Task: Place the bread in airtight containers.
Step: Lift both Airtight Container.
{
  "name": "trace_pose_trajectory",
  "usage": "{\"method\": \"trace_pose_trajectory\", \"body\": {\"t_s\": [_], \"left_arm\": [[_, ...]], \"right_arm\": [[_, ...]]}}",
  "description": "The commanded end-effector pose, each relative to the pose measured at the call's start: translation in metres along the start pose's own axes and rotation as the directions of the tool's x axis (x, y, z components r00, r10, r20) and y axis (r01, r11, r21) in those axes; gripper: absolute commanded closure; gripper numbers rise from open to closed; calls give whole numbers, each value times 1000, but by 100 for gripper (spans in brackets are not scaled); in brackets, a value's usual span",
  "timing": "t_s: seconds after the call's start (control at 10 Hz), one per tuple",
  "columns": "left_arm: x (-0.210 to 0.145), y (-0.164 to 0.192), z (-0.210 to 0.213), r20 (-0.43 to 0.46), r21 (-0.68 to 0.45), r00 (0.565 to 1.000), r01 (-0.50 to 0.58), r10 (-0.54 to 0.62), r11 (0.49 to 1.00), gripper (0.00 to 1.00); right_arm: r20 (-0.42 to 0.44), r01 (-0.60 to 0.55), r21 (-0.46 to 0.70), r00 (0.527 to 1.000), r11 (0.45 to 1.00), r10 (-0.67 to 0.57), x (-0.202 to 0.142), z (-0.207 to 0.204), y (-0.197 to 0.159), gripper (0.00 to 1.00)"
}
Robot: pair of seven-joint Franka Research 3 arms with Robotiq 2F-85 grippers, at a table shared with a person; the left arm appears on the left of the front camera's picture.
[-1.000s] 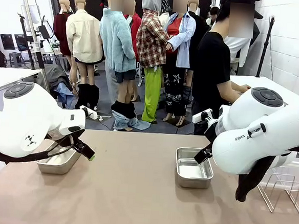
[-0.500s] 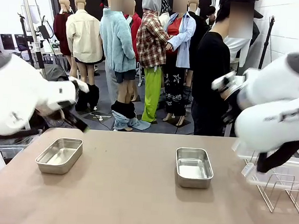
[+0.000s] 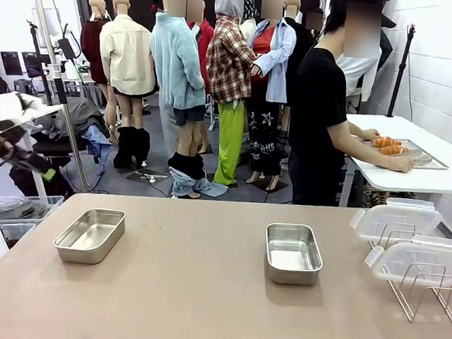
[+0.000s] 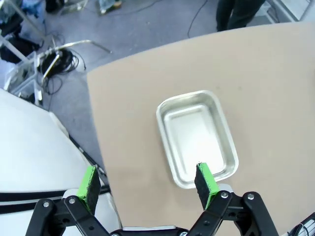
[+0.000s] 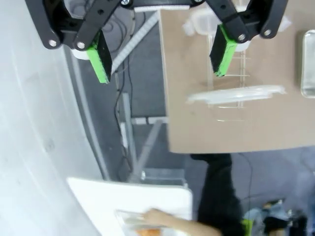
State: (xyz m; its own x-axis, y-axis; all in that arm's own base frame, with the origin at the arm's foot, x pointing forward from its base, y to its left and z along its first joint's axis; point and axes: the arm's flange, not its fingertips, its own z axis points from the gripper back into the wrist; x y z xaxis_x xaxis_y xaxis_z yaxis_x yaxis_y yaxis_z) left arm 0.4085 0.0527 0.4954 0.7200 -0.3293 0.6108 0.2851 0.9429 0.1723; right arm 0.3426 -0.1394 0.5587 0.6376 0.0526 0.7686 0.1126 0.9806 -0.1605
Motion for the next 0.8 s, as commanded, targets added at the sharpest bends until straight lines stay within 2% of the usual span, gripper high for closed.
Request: {"method": "trace_pose_trajectory", "body": {"t_s": [0.0,0.1,0.2,0.7], "left_arm": [[-7,11,-12,-17,-35,1000,-11,10,999,0],[-6,0,-17,-4,-74,999,-45,44,996,0],[-12,15,-7,-18,-3,1000,-21,21,1000,0],[-12,15,-7,-18,-3,1000,-21,21,1000,0]], "right_arm": [[-34,104,-1,994,995,-104,-75,-23,-11,0],[-45,110,94,993,990,-106,-87,-38,-8,0],[-31,74,-20,997,997,-75,-17,-10,-32,0],[-31,74,-20,997,997,-75,-17,-10,-32,0]]}}
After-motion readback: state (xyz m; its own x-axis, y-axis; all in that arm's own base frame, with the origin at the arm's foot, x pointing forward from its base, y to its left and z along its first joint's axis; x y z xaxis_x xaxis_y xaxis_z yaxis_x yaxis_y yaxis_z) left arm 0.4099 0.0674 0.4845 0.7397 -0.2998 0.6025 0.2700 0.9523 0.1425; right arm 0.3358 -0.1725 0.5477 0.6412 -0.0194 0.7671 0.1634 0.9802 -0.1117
